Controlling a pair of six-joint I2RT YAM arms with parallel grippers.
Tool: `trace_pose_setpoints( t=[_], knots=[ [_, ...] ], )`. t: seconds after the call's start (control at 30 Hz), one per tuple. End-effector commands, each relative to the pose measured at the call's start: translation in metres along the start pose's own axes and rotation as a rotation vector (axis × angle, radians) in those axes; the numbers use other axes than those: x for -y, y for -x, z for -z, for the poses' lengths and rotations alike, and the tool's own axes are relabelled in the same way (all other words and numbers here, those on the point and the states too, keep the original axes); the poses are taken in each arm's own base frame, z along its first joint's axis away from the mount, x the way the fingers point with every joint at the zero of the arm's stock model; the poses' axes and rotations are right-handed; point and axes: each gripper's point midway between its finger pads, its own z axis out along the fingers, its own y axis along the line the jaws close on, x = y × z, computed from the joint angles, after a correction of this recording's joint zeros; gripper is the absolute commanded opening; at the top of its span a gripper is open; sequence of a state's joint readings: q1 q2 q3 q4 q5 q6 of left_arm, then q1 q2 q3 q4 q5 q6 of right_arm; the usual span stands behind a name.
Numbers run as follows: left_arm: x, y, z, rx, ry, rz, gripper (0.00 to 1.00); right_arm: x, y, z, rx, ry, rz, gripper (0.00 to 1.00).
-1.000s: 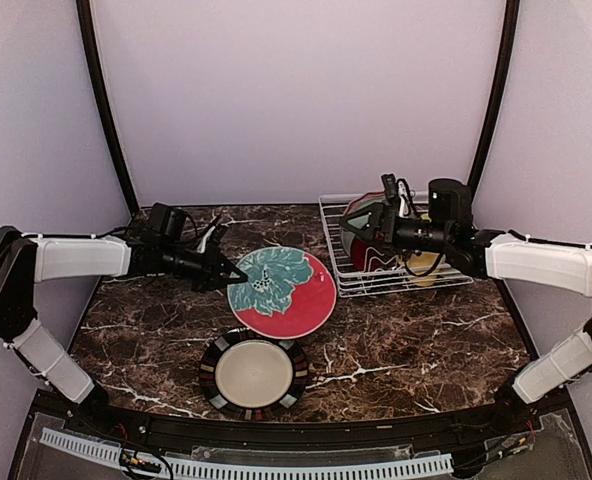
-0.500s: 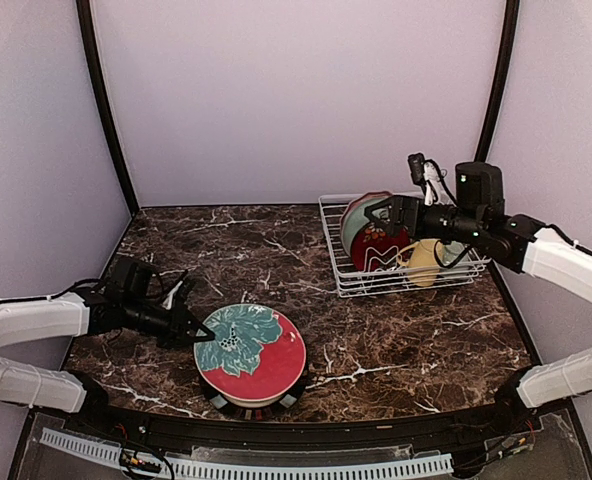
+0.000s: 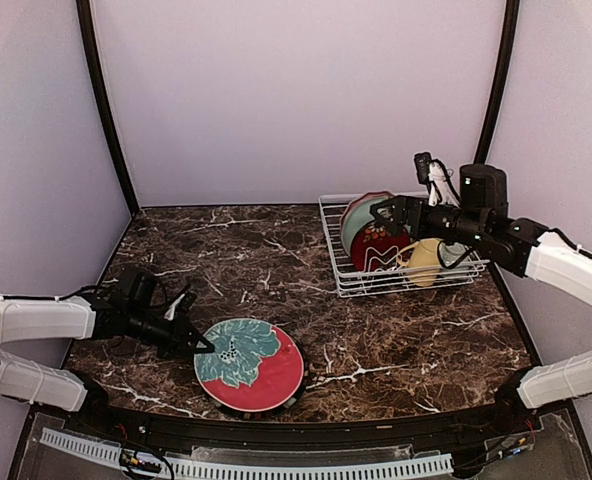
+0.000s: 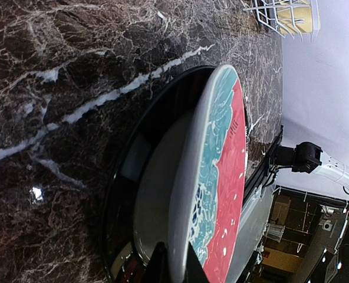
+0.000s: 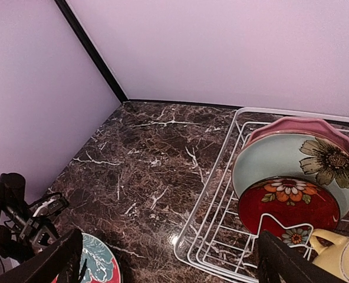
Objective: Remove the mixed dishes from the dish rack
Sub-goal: Place the plate on the plate, then grab the plate from the dish rack.
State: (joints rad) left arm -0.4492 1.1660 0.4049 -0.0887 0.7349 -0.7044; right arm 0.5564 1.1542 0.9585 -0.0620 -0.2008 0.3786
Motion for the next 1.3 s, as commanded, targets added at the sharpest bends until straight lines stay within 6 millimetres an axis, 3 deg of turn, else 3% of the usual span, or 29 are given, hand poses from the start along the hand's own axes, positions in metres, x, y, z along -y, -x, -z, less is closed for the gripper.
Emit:
trace_pose_setpoints(
  t=[0.0,0.23,0.37,0.7,0.97,1.1,1.17,1.2,1.23,1.27],
  knots=[
    [0.015,-0.003,-0.001,-0.045,-0.064,-0.041,0.01,0.017,-0.001,0.002,-0.004,-0.108,0.011,0.99],
    [-0.011,-0.006,-0.002,-0.058,0.083,-0.002,0.16,0.023,0.002,0.015,0.057,-0.141,0.098,0.99],
    [-0.018,-0.008,0.004,-0.061,0.147,-0.005,0.33,0.024,0.002,0.020,0.067,-0.153,0.120,0.99],
    [-0.015,0.000,0.025,-0.025,0.254,-0.041,0.63,0.021,-0.004,0.022,0.038,-0.128,0.160,0.99],
    [0.003,0.029,0.053,0.098,0.347,-0.135,0.81,0.025,-0.012,0.022,0.013,-0.142,0.193,0.99],
    [0.031,0.071,0.076,0.200,0.427,-0.275,0.90,0.031,-0.021,0.017,-0.047,-0.172,0.232,0.99],
    [0.063,0.103,0.086,0.273,0.409,-0.357,0.94,0.029,-0.020,0.017,-0.069,-0.160,0.261,0.99],
    [0.092,0.122,0.095,0.334,0.368,-0.412,0.95,0.027,-0.018,0.016,-0.074,-0.153,0.271,0.99],
    [0.101,0.134,0.092,0.342,0.356,-0.425,0.96,0.025,-0.016,0.016,-0.081,-0.147,0.281,0.99],
    [0.132,0.152,0.102,0.410,0.302,-0.477,0.97,0.024,-0.014,0.014,-0.090,-0.148,0.284,0.99]
  ],
)
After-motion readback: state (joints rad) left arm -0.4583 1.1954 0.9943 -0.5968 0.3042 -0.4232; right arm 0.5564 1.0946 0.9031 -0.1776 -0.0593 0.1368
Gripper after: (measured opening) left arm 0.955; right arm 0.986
